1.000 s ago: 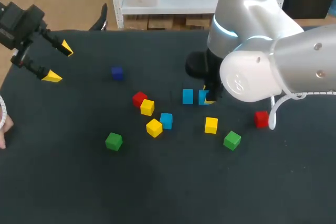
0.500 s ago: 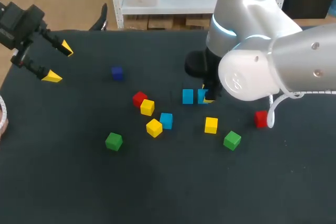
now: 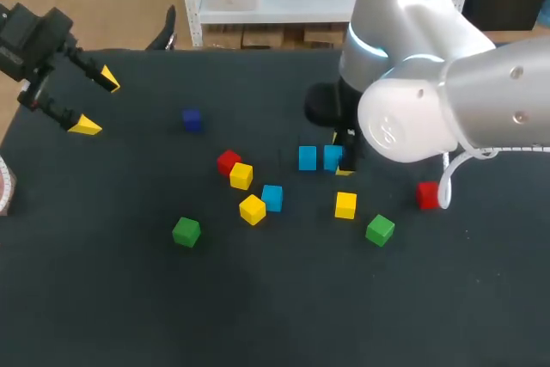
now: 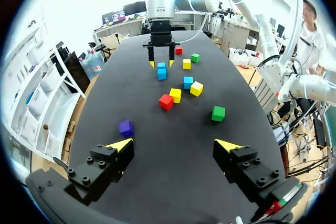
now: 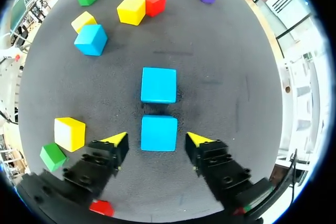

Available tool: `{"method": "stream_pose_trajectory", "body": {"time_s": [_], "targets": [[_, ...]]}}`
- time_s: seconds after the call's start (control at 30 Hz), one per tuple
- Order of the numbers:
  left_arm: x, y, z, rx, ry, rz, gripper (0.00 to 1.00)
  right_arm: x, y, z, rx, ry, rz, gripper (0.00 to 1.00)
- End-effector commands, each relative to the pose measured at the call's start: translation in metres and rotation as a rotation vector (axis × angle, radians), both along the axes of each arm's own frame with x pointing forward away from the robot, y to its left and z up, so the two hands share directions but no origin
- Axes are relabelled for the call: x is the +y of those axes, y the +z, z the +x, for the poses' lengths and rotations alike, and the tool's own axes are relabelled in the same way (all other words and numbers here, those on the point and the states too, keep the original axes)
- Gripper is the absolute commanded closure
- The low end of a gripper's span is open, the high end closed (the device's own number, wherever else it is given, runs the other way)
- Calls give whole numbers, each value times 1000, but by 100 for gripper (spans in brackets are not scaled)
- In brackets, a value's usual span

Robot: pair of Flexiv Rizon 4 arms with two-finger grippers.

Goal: Place the blue cubes, place green cubes on the blue cubes, place the yellow cubes on the green cubes, then place the red cubes on the yellow cubes, and place purple cube on the red cubes.

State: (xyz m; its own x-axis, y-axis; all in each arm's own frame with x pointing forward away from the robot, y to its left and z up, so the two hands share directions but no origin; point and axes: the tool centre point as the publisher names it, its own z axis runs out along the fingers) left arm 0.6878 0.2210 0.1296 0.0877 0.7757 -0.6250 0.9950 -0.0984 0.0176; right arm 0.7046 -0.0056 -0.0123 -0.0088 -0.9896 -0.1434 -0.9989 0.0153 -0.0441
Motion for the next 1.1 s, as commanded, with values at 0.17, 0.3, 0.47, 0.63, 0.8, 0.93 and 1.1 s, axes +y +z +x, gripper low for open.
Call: {"method": "stream_pose_trajectory", "body": {"time_s": [0.17,0.3,0.47,0.63,0.8,0.93,1.1], "targets": [[0,-1,1,0,-1,1,0,-30,57,-20,36,-113,90,0],[0,-1,1,0,-1,1,0,-44,73,-28,59,-155,180,0],[0,-1,1,0,-1,1,0,-58,84,-38,63,-167,232,0],[0,-1,1,0,-1,1,0,-68,90,-43,60,-160,253,0],[0,-1,1,0,-1,1,0,-72,93,-46,54,-166,266,0],[0,-1,1,0,-1,1,0,-73,91,-48,54,-160,283,0],[0,-1,1,0,-1,1,0,-74,82,-52,70,-139,271,0]]}}
